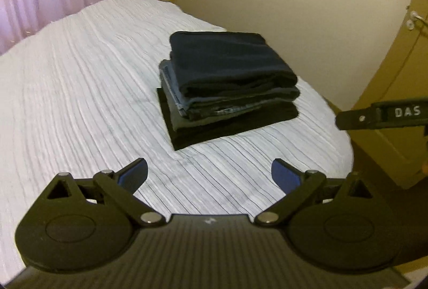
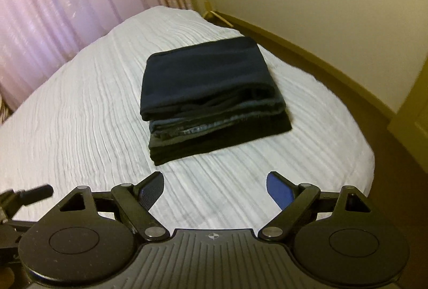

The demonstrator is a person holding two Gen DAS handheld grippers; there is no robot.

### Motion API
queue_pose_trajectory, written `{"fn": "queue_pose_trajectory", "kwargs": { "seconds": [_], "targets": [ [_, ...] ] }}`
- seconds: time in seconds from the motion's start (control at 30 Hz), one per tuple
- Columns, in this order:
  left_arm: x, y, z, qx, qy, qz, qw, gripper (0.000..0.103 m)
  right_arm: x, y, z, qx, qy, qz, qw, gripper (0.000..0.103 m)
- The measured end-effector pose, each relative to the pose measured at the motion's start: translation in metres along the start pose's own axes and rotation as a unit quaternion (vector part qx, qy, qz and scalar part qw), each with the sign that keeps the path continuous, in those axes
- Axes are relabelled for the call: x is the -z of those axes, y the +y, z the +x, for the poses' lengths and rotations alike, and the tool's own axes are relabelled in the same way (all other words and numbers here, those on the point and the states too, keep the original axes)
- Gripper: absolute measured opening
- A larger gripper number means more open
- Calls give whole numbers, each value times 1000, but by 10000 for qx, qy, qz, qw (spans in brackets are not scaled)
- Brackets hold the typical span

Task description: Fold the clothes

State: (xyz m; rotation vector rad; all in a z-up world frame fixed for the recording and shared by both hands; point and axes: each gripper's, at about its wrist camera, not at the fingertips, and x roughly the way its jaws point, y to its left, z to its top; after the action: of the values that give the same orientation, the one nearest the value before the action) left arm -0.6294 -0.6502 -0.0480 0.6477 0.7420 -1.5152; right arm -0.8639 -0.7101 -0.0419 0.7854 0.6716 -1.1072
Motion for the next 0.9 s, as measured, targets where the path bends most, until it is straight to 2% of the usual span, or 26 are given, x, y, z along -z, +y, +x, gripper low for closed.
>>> {"fn": "queue_pose_trajectory", "kwargs": {
  "seconds": [0.23,0.47,0.9],
  "targets": [
    [0,-31,3,-445,46,-222,9988,96,-7,-15,-6,-40,82,-441,9990,87],
    [-2,-55,8,-744,145,-302,9967,96,-5,-36,-4,-100,202,-536,9983,87],
    [-16,-58,15,-862,232,-384,9953,96,-12,-41,-4,-142,144,-559,9982,87]
  ]
}}
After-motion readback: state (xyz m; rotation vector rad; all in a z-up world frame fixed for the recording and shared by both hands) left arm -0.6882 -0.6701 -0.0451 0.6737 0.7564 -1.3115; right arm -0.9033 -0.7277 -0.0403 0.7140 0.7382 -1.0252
